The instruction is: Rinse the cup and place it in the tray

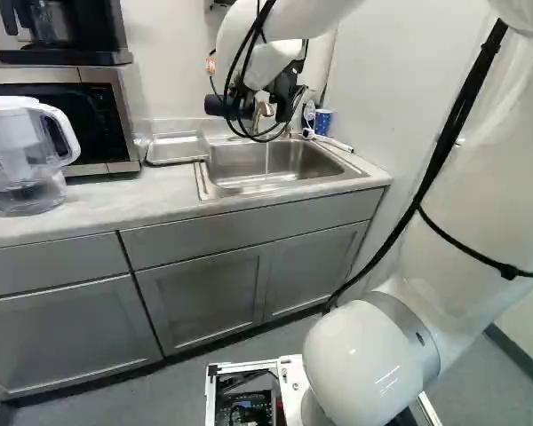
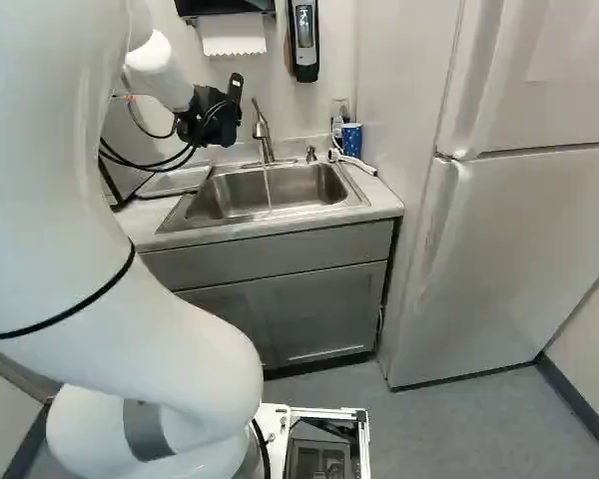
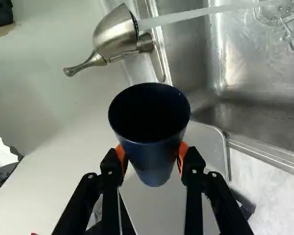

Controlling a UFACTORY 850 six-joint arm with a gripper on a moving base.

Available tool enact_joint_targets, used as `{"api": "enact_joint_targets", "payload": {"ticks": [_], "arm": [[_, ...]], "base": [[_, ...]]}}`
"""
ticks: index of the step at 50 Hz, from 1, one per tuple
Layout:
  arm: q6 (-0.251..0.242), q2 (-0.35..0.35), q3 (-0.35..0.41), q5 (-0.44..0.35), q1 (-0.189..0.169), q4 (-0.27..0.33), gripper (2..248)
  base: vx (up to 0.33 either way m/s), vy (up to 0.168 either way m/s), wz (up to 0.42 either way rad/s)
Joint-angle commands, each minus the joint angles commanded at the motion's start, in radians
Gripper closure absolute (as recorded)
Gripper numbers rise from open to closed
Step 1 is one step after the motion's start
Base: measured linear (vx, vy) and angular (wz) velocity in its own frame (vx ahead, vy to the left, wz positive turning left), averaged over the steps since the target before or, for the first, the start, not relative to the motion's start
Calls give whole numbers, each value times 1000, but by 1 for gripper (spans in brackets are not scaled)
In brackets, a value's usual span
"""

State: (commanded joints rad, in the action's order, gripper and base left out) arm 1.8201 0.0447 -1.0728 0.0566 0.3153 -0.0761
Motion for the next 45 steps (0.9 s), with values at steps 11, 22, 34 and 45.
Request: {"api": "enact_joint_targets", "payload": {"ticks": [11, 22, 34, 45], "arm": [[-77, 0, 0, 0, 0, 0, 130], [-190, 0, 0, 0, 0, 0, 130], [-315, 0, 0, 0, 0, 0, 130], [-431, 0, 0, 0, 0, 0, 130]], "base": [[0, 0, 0], [0, 0, 0], [0, 0, 0], [0, 0, 0]]}}
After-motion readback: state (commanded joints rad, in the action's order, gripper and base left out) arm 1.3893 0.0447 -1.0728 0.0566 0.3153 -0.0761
